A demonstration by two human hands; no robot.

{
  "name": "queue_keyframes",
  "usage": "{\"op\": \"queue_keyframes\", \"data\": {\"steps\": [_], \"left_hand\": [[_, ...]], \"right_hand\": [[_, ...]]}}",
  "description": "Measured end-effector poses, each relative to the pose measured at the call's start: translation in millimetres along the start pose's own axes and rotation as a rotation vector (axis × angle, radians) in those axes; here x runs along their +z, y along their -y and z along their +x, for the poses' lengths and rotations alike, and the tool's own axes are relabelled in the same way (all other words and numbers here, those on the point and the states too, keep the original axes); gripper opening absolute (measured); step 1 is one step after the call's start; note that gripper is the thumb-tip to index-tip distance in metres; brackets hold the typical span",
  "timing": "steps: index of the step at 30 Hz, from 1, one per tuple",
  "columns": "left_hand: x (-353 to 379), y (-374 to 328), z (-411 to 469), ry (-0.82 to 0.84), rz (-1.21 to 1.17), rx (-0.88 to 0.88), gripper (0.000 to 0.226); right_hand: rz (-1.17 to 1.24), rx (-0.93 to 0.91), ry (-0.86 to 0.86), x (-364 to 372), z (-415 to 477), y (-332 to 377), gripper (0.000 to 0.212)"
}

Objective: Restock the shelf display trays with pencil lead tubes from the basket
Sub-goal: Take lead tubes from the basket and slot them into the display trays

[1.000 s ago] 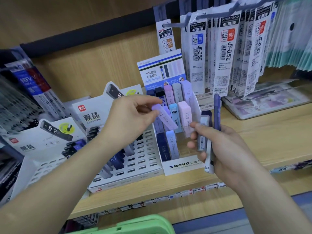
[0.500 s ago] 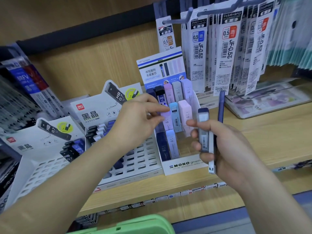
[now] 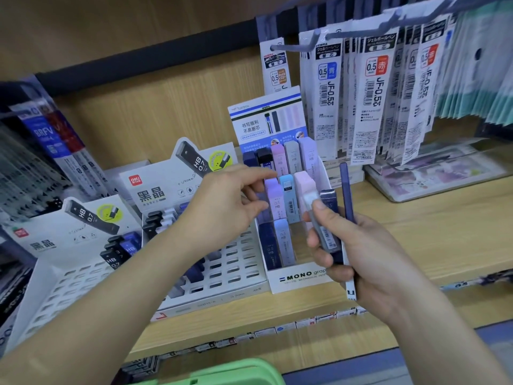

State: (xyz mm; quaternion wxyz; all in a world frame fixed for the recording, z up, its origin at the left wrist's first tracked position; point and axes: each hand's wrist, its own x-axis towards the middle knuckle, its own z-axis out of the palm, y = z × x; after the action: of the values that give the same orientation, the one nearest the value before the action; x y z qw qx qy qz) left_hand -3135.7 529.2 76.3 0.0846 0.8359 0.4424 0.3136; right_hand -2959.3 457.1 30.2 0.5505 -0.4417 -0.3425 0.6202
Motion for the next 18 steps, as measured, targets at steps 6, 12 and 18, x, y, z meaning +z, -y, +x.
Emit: {"op": "queue_keyframes", "data": {"steps": [6,12,18], "left_hand": [[-8,-32,-17,0.156,-0.496,-0.148,0.025],[-19,-30,-29,-0.010,-0.705,-0.307,0.022],[-35,-23,-46,-0.073,-0.518,-0.346,0.041]], "right_hand": [[-0.010,0.009,0.183,8,-6,0,0.046],[0.073,0.026,0.252,10,-7,2,0.036],[-0.091,0.046,0.225,26,-12,-3,0.031]]}}
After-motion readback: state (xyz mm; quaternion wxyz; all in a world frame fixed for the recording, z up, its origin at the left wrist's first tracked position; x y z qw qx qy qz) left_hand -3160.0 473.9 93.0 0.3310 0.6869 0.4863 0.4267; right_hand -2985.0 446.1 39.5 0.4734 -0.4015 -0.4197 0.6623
